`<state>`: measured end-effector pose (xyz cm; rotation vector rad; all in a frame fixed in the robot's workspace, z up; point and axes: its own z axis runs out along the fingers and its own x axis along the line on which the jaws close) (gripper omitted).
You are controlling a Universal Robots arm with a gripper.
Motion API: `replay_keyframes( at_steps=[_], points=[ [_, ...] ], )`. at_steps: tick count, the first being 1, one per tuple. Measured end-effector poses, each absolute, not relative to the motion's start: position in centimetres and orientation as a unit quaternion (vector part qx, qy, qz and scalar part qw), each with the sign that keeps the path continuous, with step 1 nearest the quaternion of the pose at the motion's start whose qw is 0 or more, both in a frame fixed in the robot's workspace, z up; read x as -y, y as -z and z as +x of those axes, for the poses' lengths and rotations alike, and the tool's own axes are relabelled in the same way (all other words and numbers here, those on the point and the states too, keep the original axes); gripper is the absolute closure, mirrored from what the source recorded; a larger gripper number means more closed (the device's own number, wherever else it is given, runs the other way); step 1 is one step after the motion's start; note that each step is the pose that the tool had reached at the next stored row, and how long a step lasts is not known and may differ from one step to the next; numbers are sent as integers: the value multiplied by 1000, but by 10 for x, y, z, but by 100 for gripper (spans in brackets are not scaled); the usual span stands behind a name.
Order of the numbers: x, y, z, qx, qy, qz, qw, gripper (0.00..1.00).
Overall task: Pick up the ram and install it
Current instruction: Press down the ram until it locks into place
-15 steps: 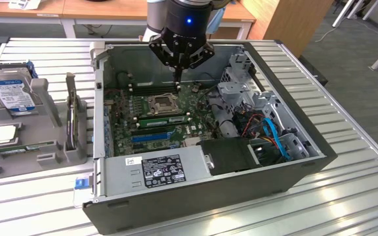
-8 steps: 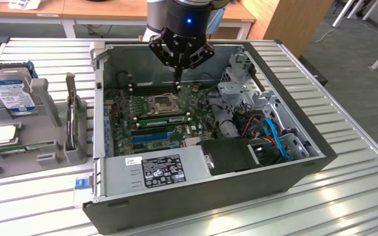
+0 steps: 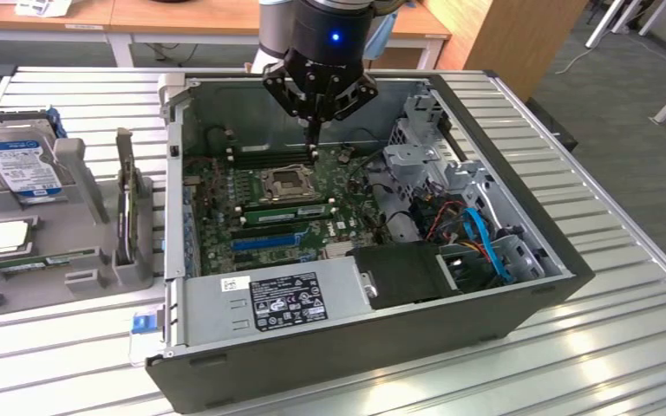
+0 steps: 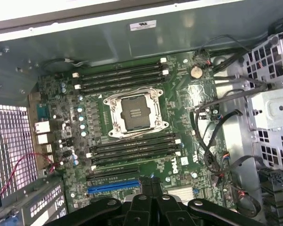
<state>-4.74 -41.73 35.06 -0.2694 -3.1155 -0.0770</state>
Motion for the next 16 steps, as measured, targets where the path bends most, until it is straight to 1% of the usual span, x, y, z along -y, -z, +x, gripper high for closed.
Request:
replay_keyframes(
  at_steps=[16],
  points=[
    [417, -351, -47, 998, 24, -54, 8, 90]
  ],
)
